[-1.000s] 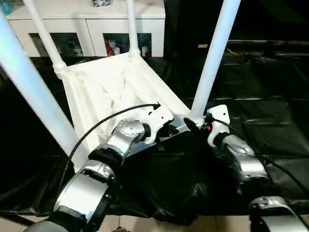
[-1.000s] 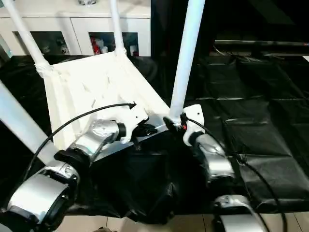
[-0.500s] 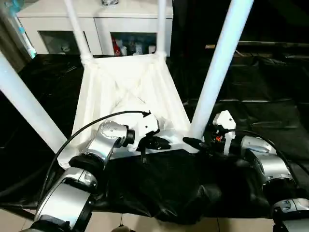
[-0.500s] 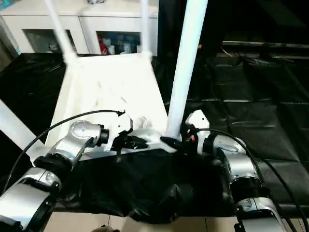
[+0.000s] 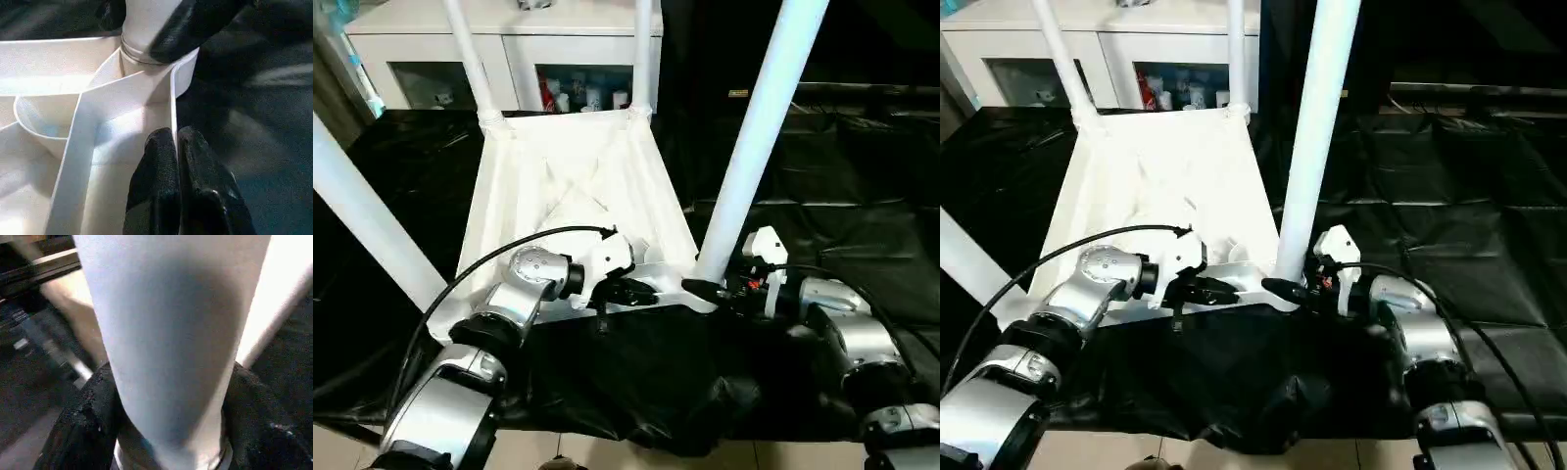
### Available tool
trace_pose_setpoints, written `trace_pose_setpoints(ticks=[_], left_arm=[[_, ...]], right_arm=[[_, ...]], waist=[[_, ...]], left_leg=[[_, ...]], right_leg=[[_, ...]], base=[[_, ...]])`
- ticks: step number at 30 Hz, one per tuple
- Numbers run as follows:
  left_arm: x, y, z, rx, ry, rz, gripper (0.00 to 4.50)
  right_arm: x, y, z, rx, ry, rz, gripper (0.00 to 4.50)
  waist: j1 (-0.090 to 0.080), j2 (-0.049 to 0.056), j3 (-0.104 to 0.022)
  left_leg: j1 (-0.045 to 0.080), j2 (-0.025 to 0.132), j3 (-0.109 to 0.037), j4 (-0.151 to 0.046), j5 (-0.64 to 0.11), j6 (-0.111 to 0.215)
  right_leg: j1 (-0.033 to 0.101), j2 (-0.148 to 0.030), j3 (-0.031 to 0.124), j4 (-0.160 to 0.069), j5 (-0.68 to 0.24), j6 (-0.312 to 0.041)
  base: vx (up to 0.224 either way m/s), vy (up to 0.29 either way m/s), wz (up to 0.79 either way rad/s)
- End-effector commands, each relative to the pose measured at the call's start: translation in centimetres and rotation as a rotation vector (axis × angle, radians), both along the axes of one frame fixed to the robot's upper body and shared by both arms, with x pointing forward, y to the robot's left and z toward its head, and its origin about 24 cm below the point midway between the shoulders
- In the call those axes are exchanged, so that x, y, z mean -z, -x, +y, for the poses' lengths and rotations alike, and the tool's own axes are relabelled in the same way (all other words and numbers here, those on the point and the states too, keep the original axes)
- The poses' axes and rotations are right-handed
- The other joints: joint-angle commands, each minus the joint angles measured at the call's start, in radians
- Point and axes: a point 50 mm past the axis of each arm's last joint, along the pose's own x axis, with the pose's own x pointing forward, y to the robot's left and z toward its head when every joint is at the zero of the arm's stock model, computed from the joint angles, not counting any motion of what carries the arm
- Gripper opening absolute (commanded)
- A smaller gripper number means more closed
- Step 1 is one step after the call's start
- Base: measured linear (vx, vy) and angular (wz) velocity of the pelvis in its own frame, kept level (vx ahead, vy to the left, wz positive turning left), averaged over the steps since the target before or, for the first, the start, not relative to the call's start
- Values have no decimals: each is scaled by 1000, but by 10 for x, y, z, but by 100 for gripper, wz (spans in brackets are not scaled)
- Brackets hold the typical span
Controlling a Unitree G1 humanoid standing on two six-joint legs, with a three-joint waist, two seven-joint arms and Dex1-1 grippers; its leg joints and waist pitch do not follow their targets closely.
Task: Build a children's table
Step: Rotate leg to tighten
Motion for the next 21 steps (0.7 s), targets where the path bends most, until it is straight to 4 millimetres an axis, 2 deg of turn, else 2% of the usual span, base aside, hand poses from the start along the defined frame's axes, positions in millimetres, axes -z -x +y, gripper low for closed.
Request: trace_pose_setpoints(ticks=[1, 4, 5, 6, 7, 8, 10, 12, 13, 14, 15, 17, 21], left_arm=[[-8, -11, -8, -122, 48, -44, 0], [-11, -18, -20, -216, 53, -70, 0], [-12, -20, -26, -250, 55, -78, 0], [-13, -21, -30, -276, 57, -83, 0], [-13, -22, -31, -282, 57, -84, 0], [-14, -23, -38, -313, 58, -94, 0], [-14, -24, -41, -325, 58, -99, 0], [-15, -24, -47, -328, 60, -105, 0], [-15, -24, -47, -328, 60, -105, 0], [-16, -23, -51, -306, 58, -108, 0], [-15, -22, -51, -295, 59, -105, 0], [-15, -22, -48, -282, 56, -101, 0], [-13, -21, -42, -248, 47, -91, 0]], right_arm=[[15, -3, 1, 149, 40, 38, 252], [25, -9, 6, 363, 14, 78, 251], [28, -11, 11, 421, 11, 93, 251], [29, -12, 15, 458, 7, 103, 251], [30, -12, 17, 469, 5, 106, 250], [31, -15, 26, 527, -2, 127, 250], [32, -16, 30, 549, -3, 134, 250], [30, -19, 46, 541, 0, 124, 250], [30, -19, 46, 541, 0, 124, 250], [25, -21, 58, 503, -8, 85, 250], [22, -22, 60, 488, -14, 68, 250], [18, -23, 60, 458, -29, 42, 306], [11, -23, 56, 377, -39, 4, 336]], waist=[[-5, -22, -58], [-16, -19, -57], [-18, -15, -59], [-19, -16, -60], [-18, -18, -61], [-18, -14, -63], [-17, -15, -64], [-17, -13, -65], [-17, -13, -65], [-16, -13, -64], [-16, -15, -64], [-15, -15, -63], [-16, -18, -64]], left_leg=[[17, 54, -28, -64, -156, 71], [21, 52, -29, -67, -180, 53], [21, 53, -30, -67, -169, 48], [21, 52, -31, -68, -166, 46], [19, 51, -30, -66, -160, 50], [18, 50, -29, -64, -140, 60], [16, 48, -28, -63, -125, 71], [16, 49, -28, -62, -114, 80], [16, 49, -28, -63, -117, 82], [16, 50, -28, -63, -123, 83], [16, 50, -28, -63, -128, 82], [16, 51, -28, -64, -135, 83], [13, 50, -28, -63, -131, 95]], right_leg=[[39, -104, 59, -86, -294, -169], [38, -103, 60, -92, -328, -162], [39, -102, 62, -88, -299, -167], [40, -103, 62, -87, -277, -173], [42, -103, 62, -85, -263, -175], [43, -102, 64, -82, -222, -182], [45, -102, 63, -78, -186, -189], [46, -102, 63, -75, -159, -197], [46, -103, 62, -76, -161, -198], [46, -104, 63, -77, -165, -198], [47, -105, 63, -77, -170, -198], [48, -105, 63, -78, -182, -195], [51, -105, 63, -76, -177, -194]], base=[[0, 0, 0], [0, 0, 0], [0, 0, 0], [0, 0, 0], [0, 0, 0], [0, 0, 0], [0, 0, 0], [0, 0, 0], [0, 0, 0], [0, 0, 0], [0, 0, 0], [0, 0, 0], [0, 0, 0]])
